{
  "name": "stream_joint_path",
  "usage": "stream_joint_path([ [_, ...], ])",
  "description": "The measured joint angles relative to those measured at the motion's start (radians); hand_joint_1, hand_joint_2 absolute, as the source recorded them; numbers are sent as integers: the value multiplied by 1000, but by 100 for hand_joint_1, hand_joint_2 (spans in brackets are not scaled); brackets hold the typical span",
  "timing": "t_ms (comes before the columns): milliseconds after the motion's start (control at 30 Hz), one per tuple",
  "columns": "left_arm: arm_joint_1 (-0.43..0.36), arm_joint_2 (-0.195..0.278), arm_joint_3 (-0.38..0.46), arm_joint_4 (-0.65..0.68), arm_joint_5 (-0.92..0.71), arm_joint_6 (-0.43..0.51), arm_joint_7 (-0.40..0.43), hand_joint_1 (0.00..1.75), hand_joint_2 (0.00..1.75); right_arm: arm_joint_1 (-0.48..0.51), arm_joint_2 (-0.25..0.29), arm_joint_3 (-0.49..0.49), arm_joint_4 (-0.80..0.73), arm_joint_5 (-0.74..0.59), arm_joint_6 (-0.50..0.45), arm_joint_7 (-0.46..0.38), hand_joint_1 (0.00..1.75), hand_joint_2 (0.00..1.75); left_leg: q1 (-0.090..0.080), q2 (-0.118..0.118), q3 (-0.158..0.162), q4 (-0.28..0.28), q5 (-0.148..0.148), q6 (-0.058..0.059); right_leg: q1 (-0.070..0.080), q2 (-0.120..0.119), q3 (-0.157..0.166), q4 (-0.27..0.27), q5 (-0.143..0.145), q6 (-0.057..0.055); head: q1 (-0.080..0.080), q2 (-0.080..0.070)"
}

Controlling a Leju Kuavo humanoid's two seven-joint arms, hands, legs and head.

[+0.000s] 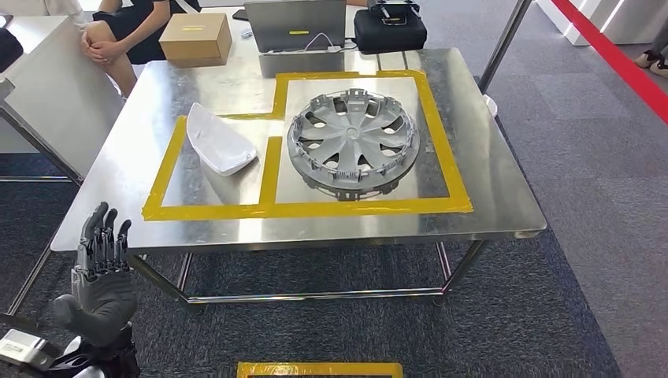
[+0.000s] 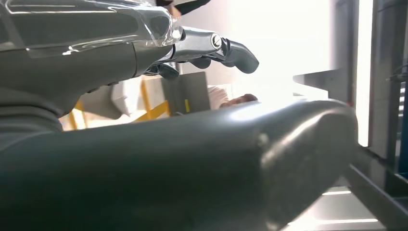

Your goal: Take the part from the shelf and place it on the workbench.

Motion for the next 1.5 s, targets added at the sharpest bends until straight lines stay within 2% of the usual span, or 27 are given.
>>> stream_joint_path([
  [67, 2, 0, 3, 26, -11, -8, 0, 0, 0, 0, 0, 0, 0, 0, 2, 0, 0, 0, 4, 0, 26, 15, 38, 0, 0, 0, -32, 7, 22, 4, 0, 0],
  [133, 3, 0, 9, 54, -20, -16, 0, 0, 0, 0, 0, 0, 0, -1, 4, 0, 0, 0, 5, 0, 117, -95, 89, 2, 0, 0, -59, 15, 41, 11, 0, 0],
  [200, -1, -1, 17, 84, -36, -24, 0, 0, 0, -1, 1, 0, 0, -4, 7, -1, 0, 0, 3, -3, 211, -233, 84, 9, 3, 0, -76, 21, 59, 21, 0, 0],
  [233, -3, -2, 23, 106, -46, -31, 0, 0, 0, -1, 1, 0, 0, -7, 8, -1, 0, 0, 0, -4, 233, -272, 73, 14, 3, 0, -79, 21, 69, 27, 0, 0],
  [300, -8, -3, 40, 167, -66, -46, 0, 0, 0, -1, 2, 0, 0, -12, 10, -1, 0, 0, -2, -3, 227, -290, 76, 31, 0, 0, -85, 18, 85, 40, 1, 0],
  [333, -9, -4, 48, 199, -71, -51, 0, 0, 0, 0, 2, 0, 0, -13, 11, -1, 0, 0, -2, 0, 217, -289, 85, 40, -2, 1, -90, 24, 76, 45, 1, 0],
  [400, -10, -5, 59, 247, -76, -54, 1, 0, 0, 2, 4, 0, 0, -15, 12, 1, 0, 0, 0, 5, 190, -291, 110, 56, -3, 4, -111, 88, -4, 52, 4, 0],
  [467, -15, -6, 66, 292, -88, -54, 1, 0, 0, 4, 5, 0, 0, -14, 12, 1, 0, 0, -4, 6, 158, -289, 136, 63, -2, 4, -139, 218, -109, 57, 6, 0],
  [500, -20, -6, 70, 325, -100, -53, 1, 0, 0, 4, 5, 0, 0, -14, 12, 1, 0, 0, -6, 7, 143, -287, 149, 64, -2, 4, -145, 279, -131, 57, 6, 0],
  [567, -33, -4, 74, 414, -131, -37, 1, 0, 0, 4, 6, 0, 0, -13, 13, -1, 0, 0, -10, 8, 114, -280, 171, 63, -1, 4, -119, 318, -100, 53, 6, 0],
  [633, -49, 3, 74, 521, -159, -8, 1, 0, 0, 3, 6, 0, 0, -13, 14, -1, 0, 0, -12, 9, 85, -268, 188, 59, 1, 5, -25, 215, -49, 43, 6, 0],
  [700, -74, 13, 67, 636, -171, 20, 1, 0, 0, -1, 7, 0, 0, -13, 16, -3, 0, 0, -15, 8, 64, -254, 202, 52, 6, 5, 82, 55, -55, 34, 5, 0],
  [733, -92, 19, 60, 709, -177, 30, 1, 0, 0, -3, 7, 0, 0, -12, 17, -5, 0, 0, -16, 8, 58, -251, 210, 47, 8, 5, 110, 5, -68, 31, 5, 0],
  [800, -129, 32, 38, 883, -200, 49, 3, 0, 0, -5, 12, 0, 1, -11, 22, -11, 0, 0, -15, 8, 49, -250, 224, 35, 10, 4, 113, -24, -72, 19, 5, 0],
  [867, -151, 41, 17, 1054, -225, 68, 20, 0, 0, -5, 19, 0, 2, -9, 27, -15, 0, 0, -12, 4, 35, -232, 195, 19, 8, 3, 93, -24, -53, 1, 4, 0],
  [900, -157, 44, 8, 1129, -235, 76, 43, 0, 0, -4, 23, 1, 3, -7, 31, -16, 0, 0, -9, 1, 22, -198, 152, 11, 5, 3, 80, -25, -41, -6, 3, 0],
  [967, -164, 49, -3, 1258, -245, 82, 127, 0, 0, -2, 29, 4, 3, -3, 42, -16, 0, 0, -3, -1, -13, -77, 48, -1, 6, 3, 50, -24, -17, -12, 0, 0],
  [1000, -166, 53, -5, 1312, -244, 80, 186, 0, 0, 0, 33, 8, 3, -1, 49, -14, 0, 0, -1, -1, -26, -12, 20, -5, 6, 3, 34, -22, -5, -11, -1, 0],
  [1033, -165, 55, -5, 1358, -243, 77, 248, 0, 0, 2, 37, 13, 3, 2, 55, -10, 0, 0, 2, -1, -28, 33, 17, -7, 6, 3, 19, -19, 6, -9, -1, 0],
  [1100, -160, 60, -6, 1430, -242, 72, 365, 0, 0, 5, 45, 23, 3, 6, 66, 0, 0, 0, 7, 0, 15, 22, 69, -9, 5, 2, -13, -8, 24, -3, -1, 0],
  [1167, -158, 64, -8, 1480, -251, 73, 482, 0, 0, 5, 52, 35, 4, 12, 74, 4, 0, 0, 11, -1, 125, -117, 104, -9, 5, 2, -42, 9, 37, 6, -2, 0],
  [1233, -161, 66, -10, 1515, -255, 71, 591, 0, 0, 4, 57, 47, 4, 18, 79, 5, 0, 0, 10, -3, 213, -247, 86, -2, 7, -1, -61, 22, 50, 18, -1, 0],
  [1267, -162, 66, -11, 1528, -251, 68, 627, 0, 0, 3, 60, 51, 4, 19, 81, 4, 0, 0, 8, -5, 227, -273, 78, 3, 7, -2, -66, 24, 58, 24, -1, 0],
  [1333, -161, 66, -11, 1550, -241, 63, 658, 0, 0, 4, 66, 59, 5, 19, 82, 0, 0, 0, 6, -3, 211, -278, 86, 23, 4, -4, -74, 25, 66, 38, -1, 0],
  [1400, -160, 65, -10, 1563, -229, 59, 667, 0, 0, 6, 72, 65, 6, 19, 82, -7, 0, 0, 7, 1, 186, -280, 109, 46, 1, -2, -92, 69, 6, 47, 2, 0],
  [1467, -161, 64, -8, 1570, -221, 58, 667, 0, 0, 6, 77, 68, 7, 20, 83, -11, 0, 0, 5, 4, 156, -279, 134, 57, 1, 0, -121, 185, -104, 53, 6, 0],
  [1500, -162, 64, -7, 1573, -219, 58, 667, 0, 0, 6, 79, 69, 7, 19, 83, -12, 0, 0, 3, 5, 139, -278, 147, 58, 1, 1, -131, 252, -140, 55, 6, 0],
])
